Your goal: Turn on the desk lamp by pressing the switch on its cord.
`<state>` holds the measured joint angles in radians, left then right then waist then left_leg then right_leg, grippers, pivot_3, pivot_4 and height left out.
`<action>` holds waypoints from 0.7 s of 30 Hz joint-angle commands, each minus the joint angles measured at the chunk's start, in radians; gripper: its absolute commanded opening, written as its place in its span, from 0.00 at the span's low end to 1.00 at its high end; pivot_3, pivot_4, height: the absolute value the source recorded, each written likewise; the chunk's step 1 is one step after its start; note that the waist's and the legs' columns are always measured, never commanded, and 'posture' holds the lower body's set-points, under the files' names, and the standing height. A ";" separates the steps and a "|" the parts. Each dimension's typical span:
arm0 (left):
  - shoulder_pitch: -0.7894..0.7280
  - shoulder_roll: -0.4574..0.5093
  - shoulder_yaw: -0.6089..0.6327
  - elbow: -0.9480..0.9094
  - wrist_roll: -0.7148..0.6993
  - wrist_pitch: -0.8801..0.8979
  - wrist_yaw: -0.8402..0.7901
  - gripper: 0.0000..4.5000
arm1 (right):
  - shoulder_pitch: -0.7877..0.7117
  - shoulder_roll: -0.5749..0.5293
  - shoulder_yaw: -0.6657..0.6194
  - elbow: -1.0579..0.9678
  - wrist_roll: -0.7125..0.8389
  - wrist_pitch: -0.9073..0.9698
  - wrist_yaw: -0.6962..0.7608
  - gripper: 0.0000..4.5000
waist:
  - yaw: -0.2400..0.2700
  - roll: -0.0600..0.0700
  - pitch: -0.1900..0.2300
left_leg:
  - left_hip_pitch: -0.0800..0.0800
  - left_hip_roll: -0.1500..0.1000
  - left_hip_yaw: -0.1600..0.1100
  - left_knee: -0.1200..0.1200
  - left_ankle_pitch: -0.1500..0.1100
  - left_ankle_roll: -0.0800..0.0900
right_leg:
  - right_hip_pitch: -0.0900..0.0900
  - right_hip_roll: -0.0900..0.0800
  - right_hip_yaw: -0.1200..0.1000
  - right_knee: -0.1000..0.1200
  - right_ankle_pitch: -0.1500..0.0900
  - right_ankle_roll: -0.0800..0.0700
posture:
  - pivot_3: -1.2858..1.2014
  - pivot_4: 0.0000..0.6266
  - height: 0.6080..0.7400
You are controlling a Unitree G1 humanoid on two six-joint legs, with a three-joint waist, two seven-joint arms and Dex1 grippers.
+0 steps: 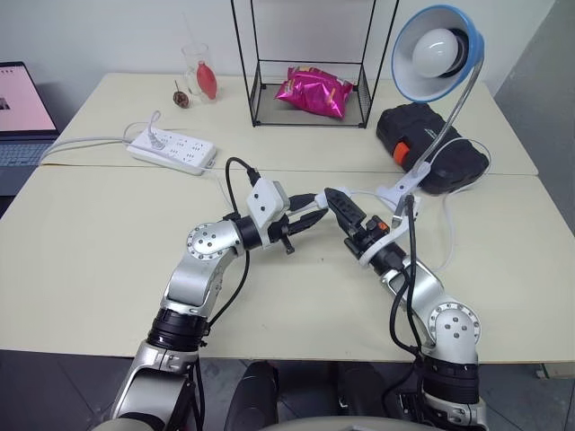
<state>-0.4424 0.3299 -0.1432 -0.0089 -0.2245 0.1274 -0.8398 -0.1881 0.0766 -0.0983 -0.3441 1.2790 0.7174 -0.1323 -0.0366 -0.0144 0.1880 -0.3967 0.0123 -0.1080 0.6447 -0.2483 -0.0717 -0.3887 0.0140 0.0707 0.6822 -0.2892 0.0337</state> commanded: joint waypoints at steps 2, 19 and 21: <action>0.000 0.009 0.002 -0.050 -0.005 -0.009 0.002 0.24 | -0.025 0.011 -0.002 -0.007 0.023 -0.019 0.014 0.90 | 0.000 0.000 0.000 | 0.000 0.000 0.000 0.000 0.000 0.000 | 0.000 0.000 0.000 0.000 0.000 0.000 | 0.52 0.24 1.00; 0.008 0.008 -0.003 -0.058 0.002 -0.017 0.012 0.24 | -0.041 0.009 0.027 0.012 0.020 -0.006 0.022 0.11 | -0.003 0.000 0.000 | 0.000 0.000 0.000 0.000 0.000 0.000 | 0.000 0.000 0.000 0.000 0.000 0.000 | 0.52 0.24 1.00; 0.007 0.008 -0.003 -0.058 0.002 -0.017 0.013 0.24 | -0.043 0.010 0.027 0.015 0.020 -0.008 0.021 0.11 | -0.003 0.000 0.000 | 0.000 0.000 0.000 0.000 0.000 0.000 | 0.000 0.000 0.000 0.000 0.000 0.000 | 0.52 0.24 1.00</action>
<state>-0.4298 0.3384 -0.1452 -0.0251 -0.2211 0.1267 -0.8319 -0.2118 0.0770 -0.0789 -0.3177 1.2879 0.7126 -0.1157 -0.0394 -0.0143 0.1881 -0.3969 0.0124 -0.1080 0.6445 -0.2483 -0.0717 -0.3890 0.0141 0.0708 0.6820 -0.2892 0.0337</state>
